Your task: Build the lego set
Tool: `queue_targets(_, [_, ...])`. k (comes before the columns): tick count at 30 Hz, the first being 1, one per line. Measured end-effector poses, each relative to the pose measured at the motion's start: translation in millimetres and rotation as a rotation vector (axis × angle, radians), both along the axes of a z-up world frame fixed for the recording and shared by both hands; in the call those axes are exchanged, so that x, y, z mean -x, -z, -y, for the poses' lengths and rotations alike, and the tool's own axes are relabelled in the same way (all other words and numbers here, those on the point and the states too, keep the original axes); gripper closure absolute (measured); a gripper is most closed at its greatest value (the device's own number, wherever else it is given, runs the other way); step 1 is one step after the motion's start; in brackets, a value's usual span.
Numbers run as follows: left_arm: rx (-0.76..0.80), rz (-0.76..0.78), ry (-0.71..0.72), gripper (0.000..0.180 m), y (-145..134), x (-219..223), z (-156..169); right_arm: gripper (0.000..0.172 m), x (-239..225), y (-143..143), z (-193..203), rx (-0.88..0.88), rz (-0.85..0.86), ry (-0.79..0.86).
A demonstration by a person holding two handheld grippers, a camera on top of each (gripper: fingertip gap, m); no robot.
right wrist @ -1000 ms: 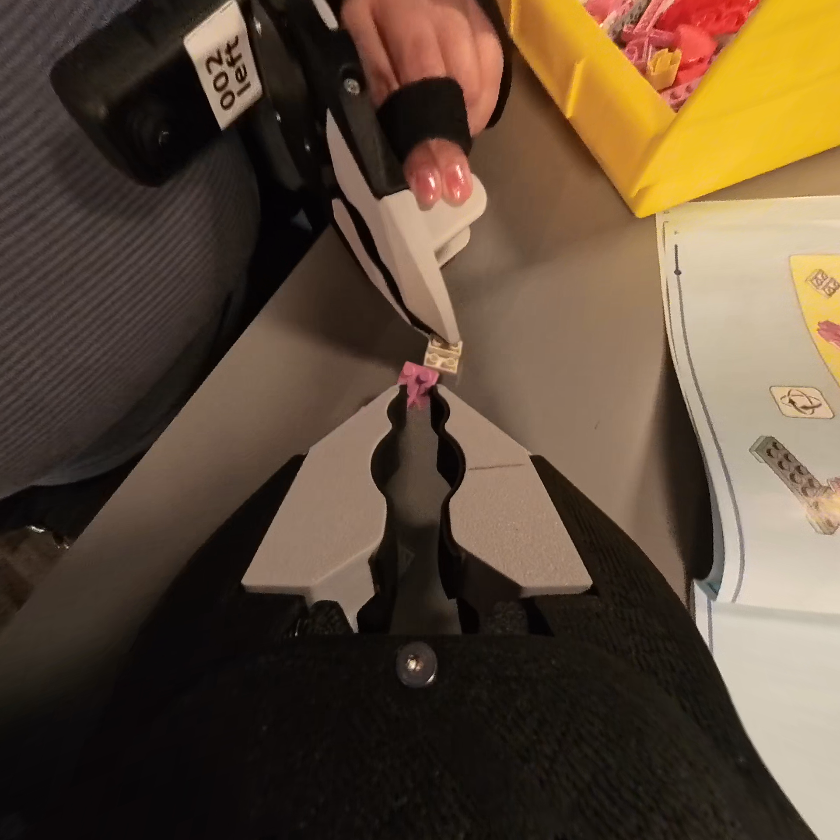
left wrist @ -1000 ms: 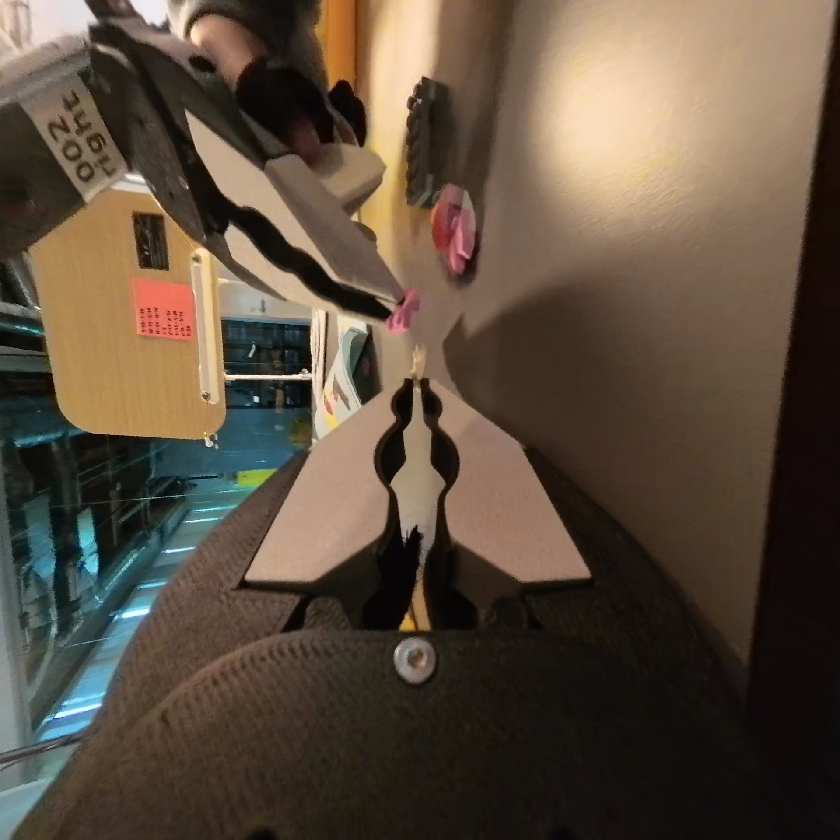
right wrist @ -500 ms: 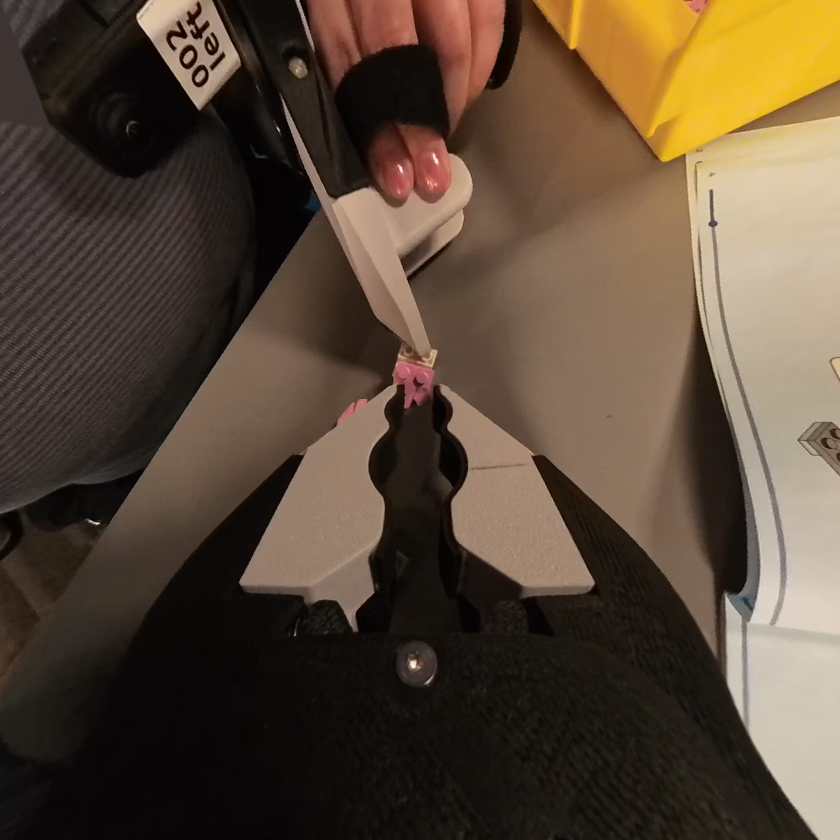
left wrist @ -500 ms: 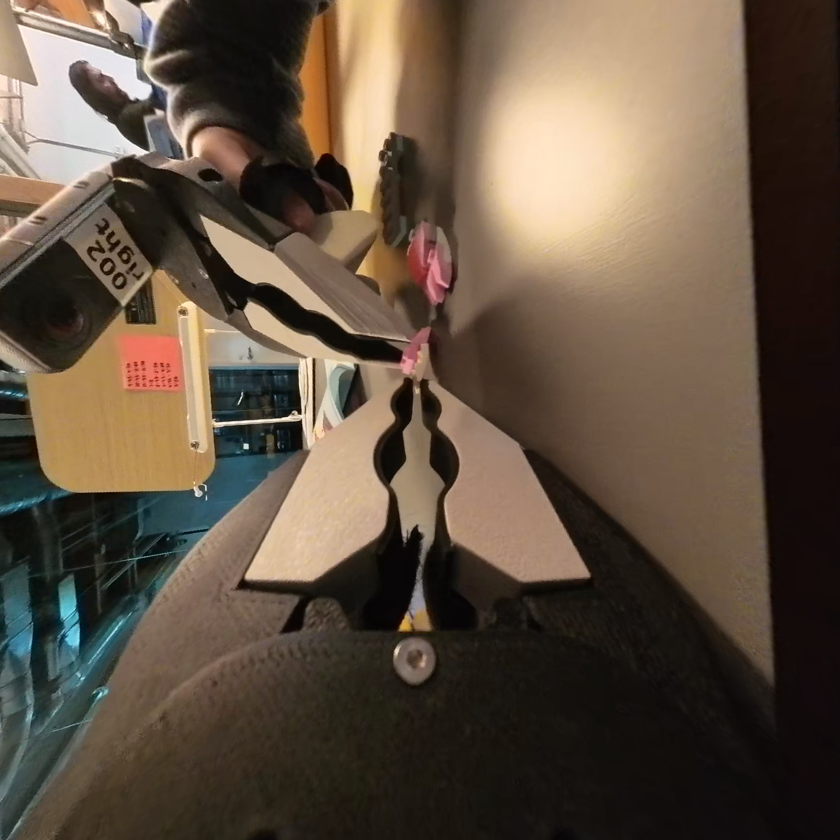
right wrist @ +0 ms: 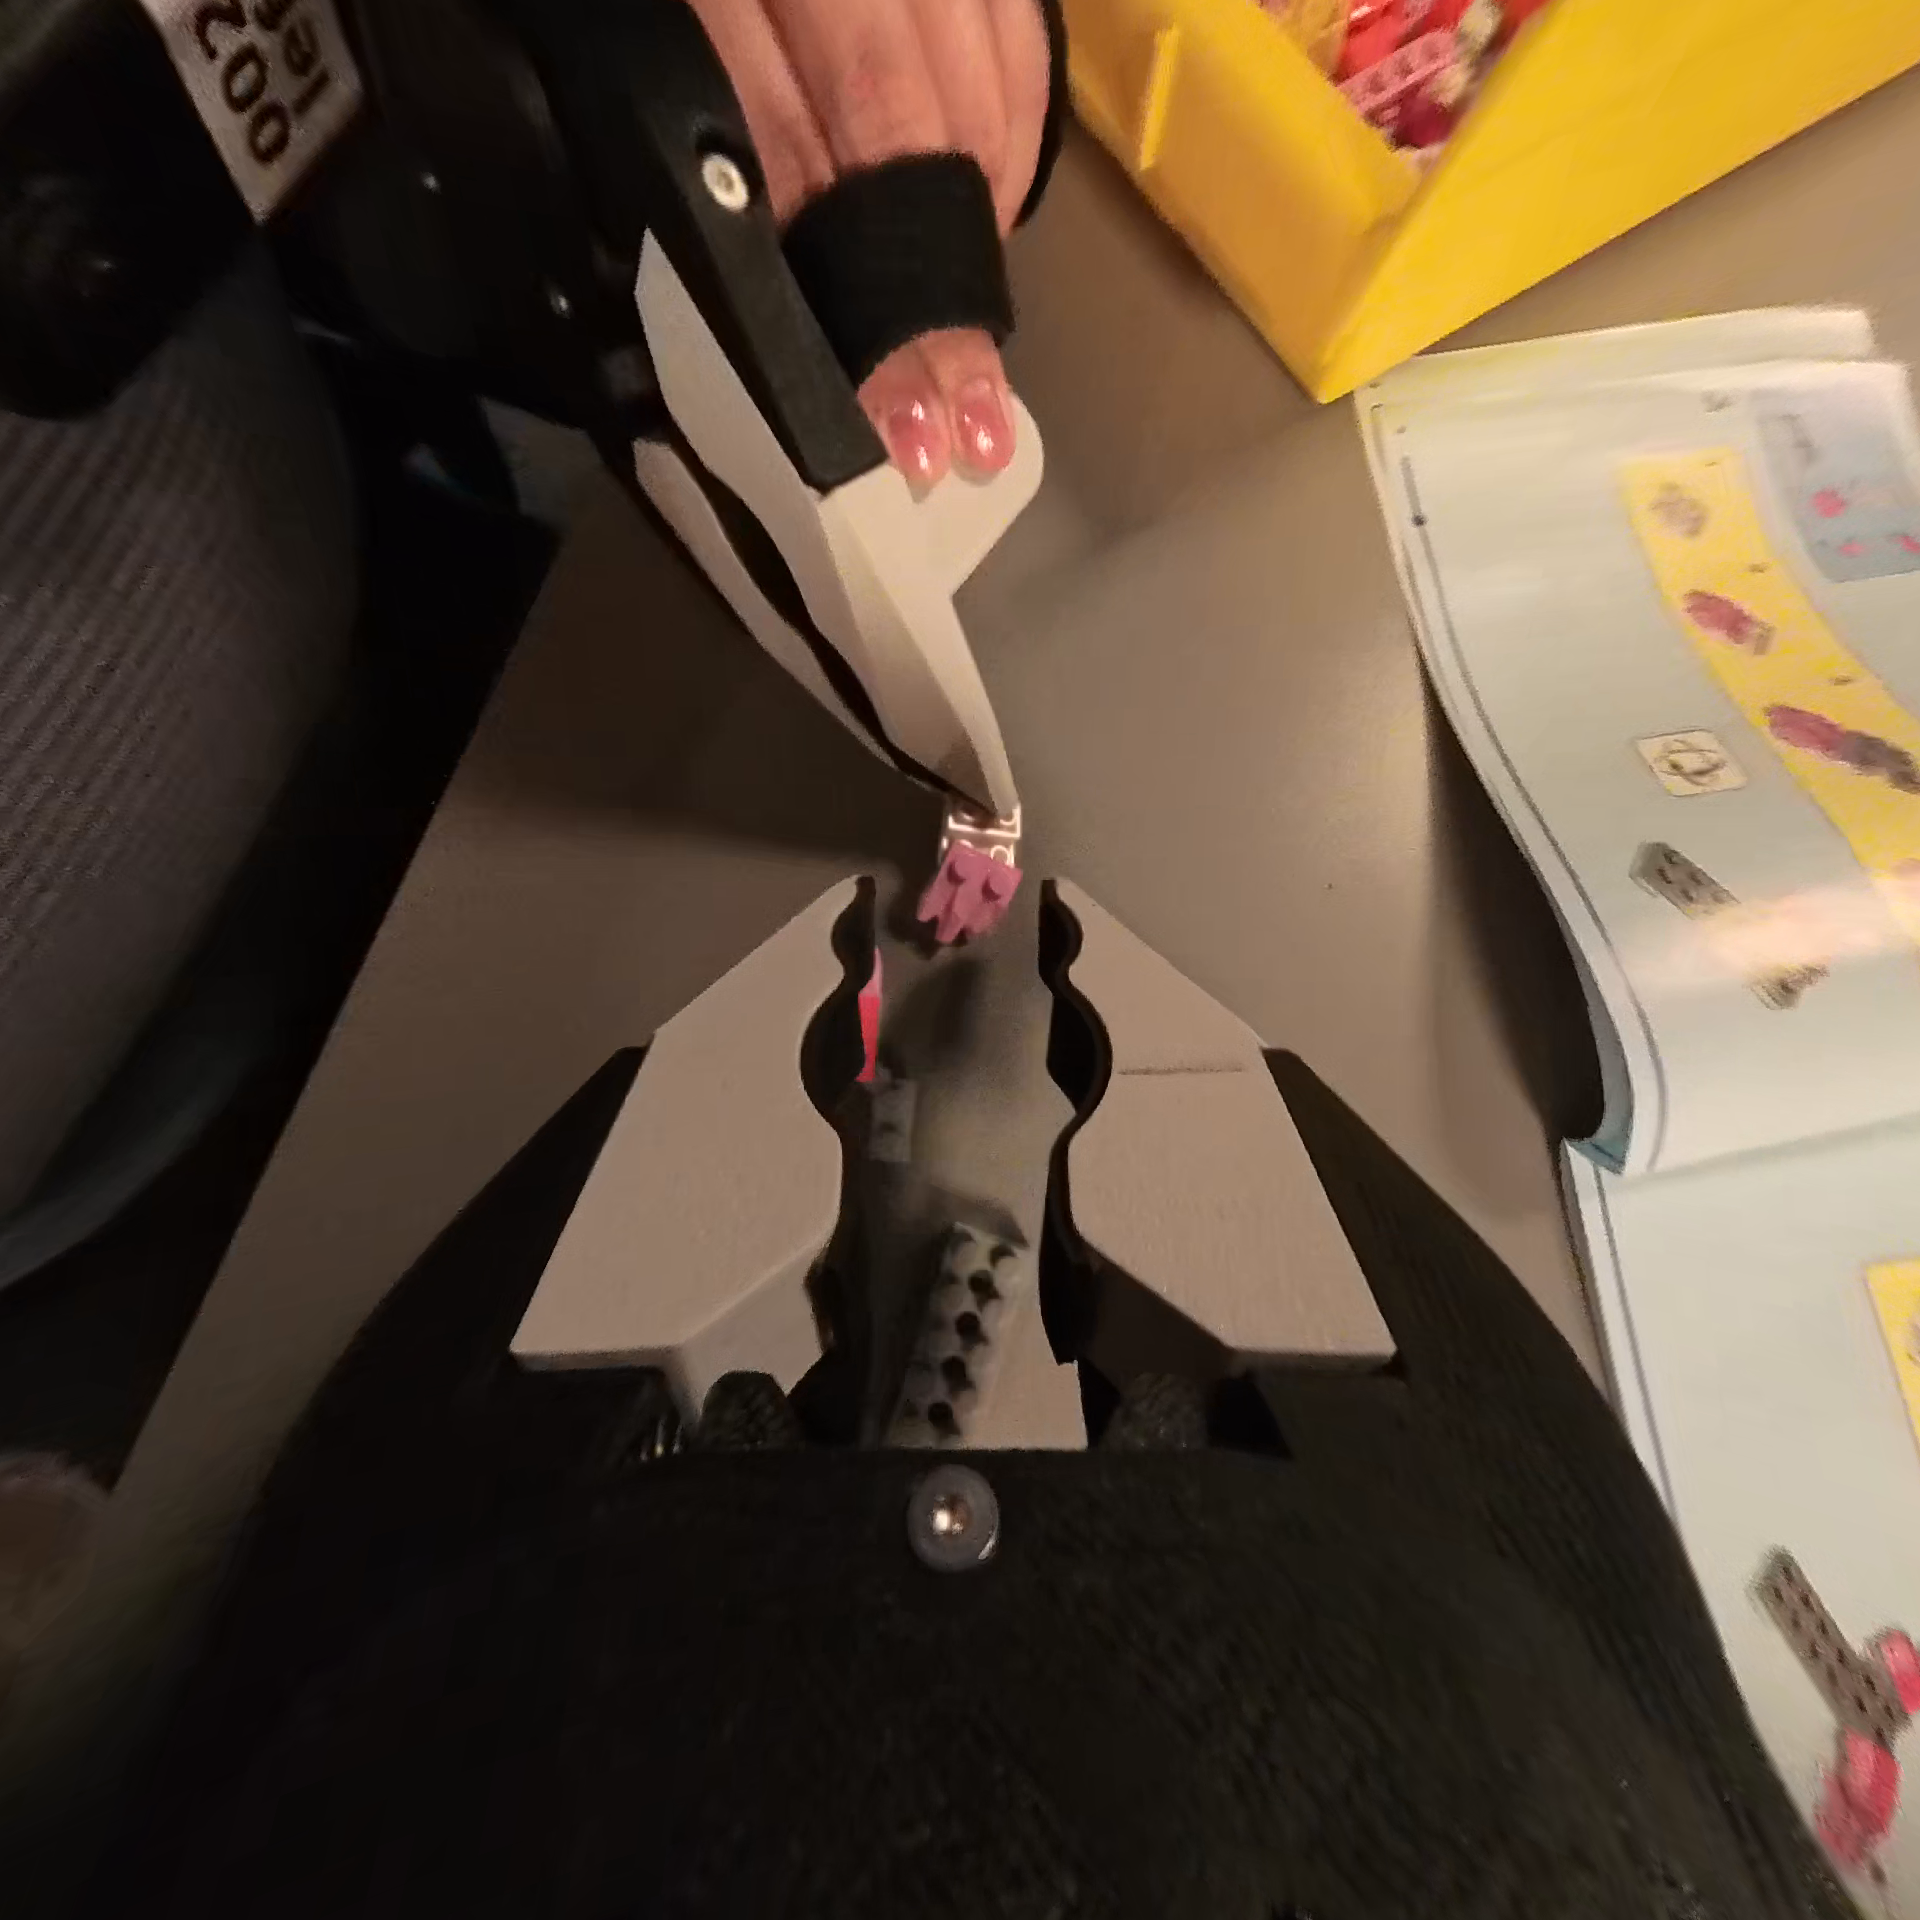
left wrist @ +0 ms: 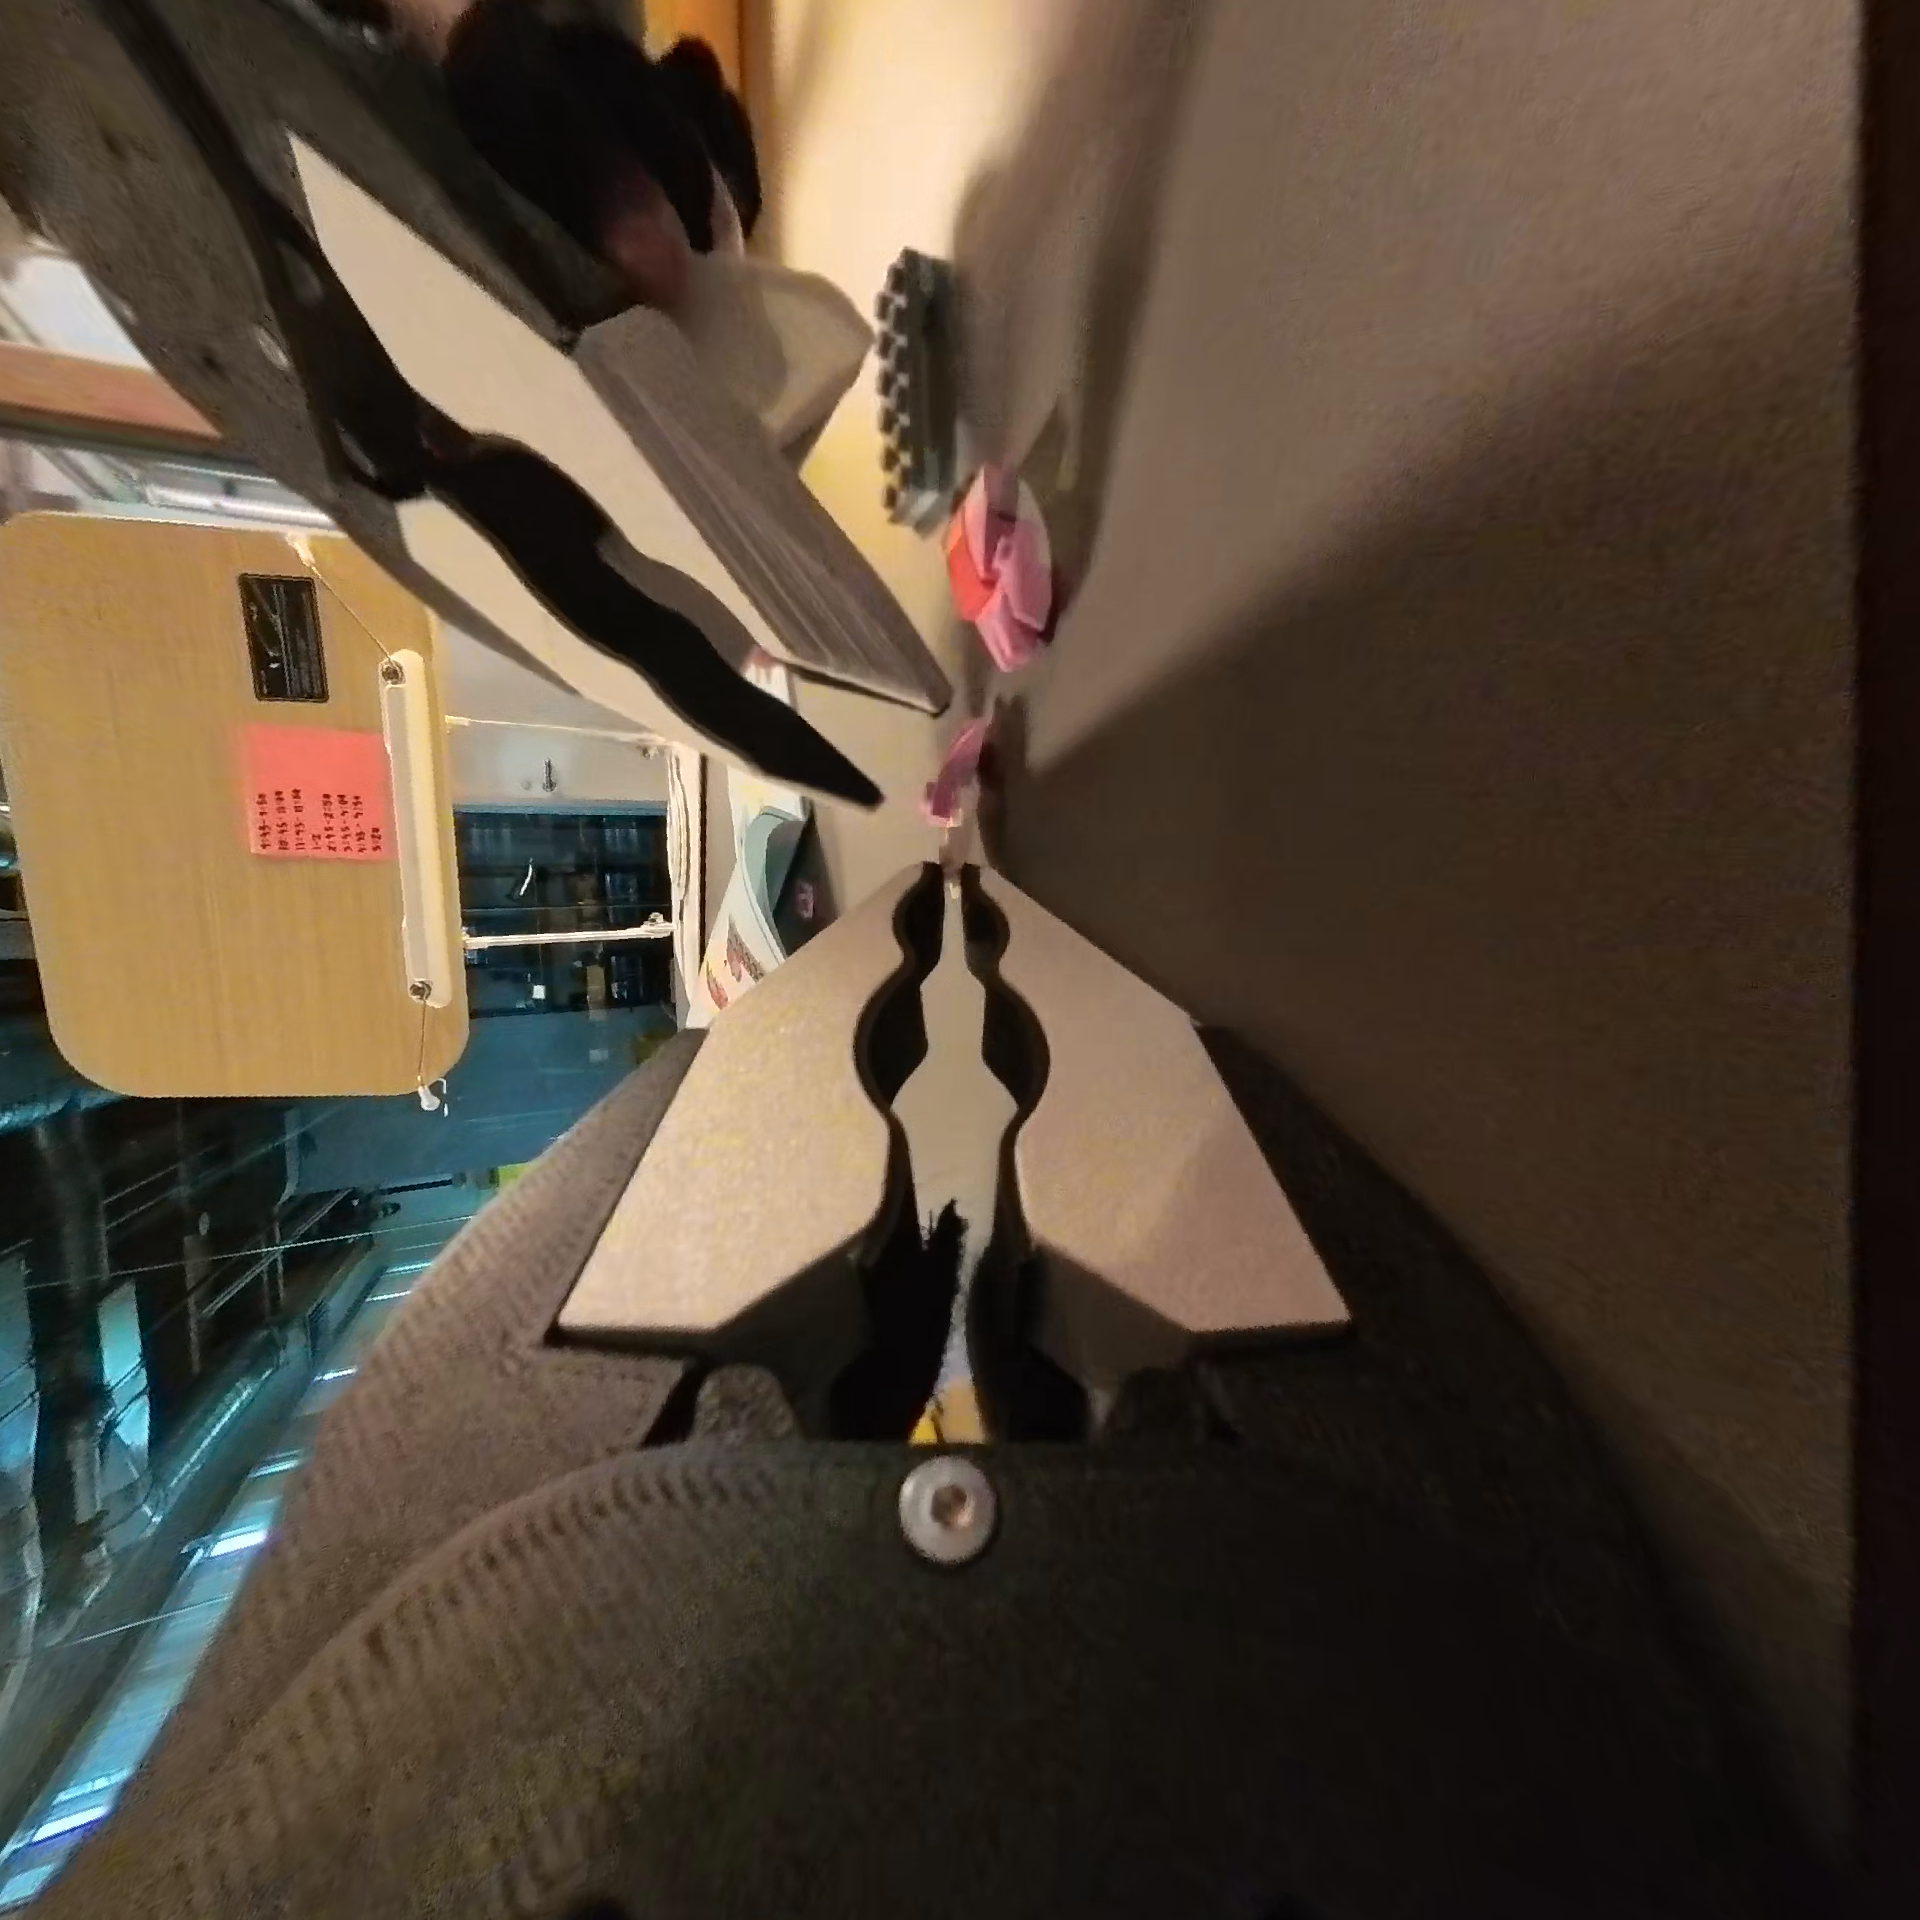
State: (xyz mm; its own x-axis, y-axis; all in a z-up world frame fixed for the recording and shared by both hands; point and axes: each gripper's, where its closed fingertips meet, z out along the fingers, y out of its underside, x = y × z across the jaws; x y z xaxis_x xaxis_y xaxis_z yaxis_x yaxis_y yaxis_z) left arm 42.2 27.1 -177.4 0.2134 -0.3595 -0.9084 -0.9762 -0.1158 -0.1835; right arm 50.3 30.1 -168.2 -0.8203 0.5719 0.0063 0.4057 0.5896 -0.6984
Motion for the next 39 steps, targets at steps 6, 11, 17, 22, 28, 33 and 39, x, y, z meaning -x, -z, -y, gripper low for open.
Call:
queue_targets(6, [0.004,0.013,-0.002,0.178,0.4,1.0,-0.8,0.141,-1.7,4.6,2.6,-0.093,-0.044,0.101])
queue_targets(11, [0.01,0.027,-0.004,0.178,1.0,1.9,-1.3,0.143,-2.1,14.1,3.6,-0.124,-0.022,0.106])
queue_targets(17, [0.021,0.059,-0.021,0.178,1.8,3.6,-2.1,0.148,0.9,13.6,8.5,-0.165,-0.083,0.111])
queue_targets(22, [0.027,0.099,-0.037,0.178,1.8,4.7,-2.9,0.151,4.8,12.7,7.3,-0.227,-0.136,0.131])
queue_targets(28, [0.034,0.125,-0.045,0.178,2.3,5.7,-1.9,0.15,5.6,12.3,6.1,-0.236,-0.147,0.141])
queue_targets(33, [0.034,0.127,-0.044,0.178,2.5,6.0,-1.4,0.157,4.2,12.5,0.9,-0.281,-0.184,0.121])
queue_targets(39, [0.029,0.109,-0.04,0.178,2.6,6.6,-1.4,0.157,3.7,12.3,-0.8,-0.307,-0.206,0.107])
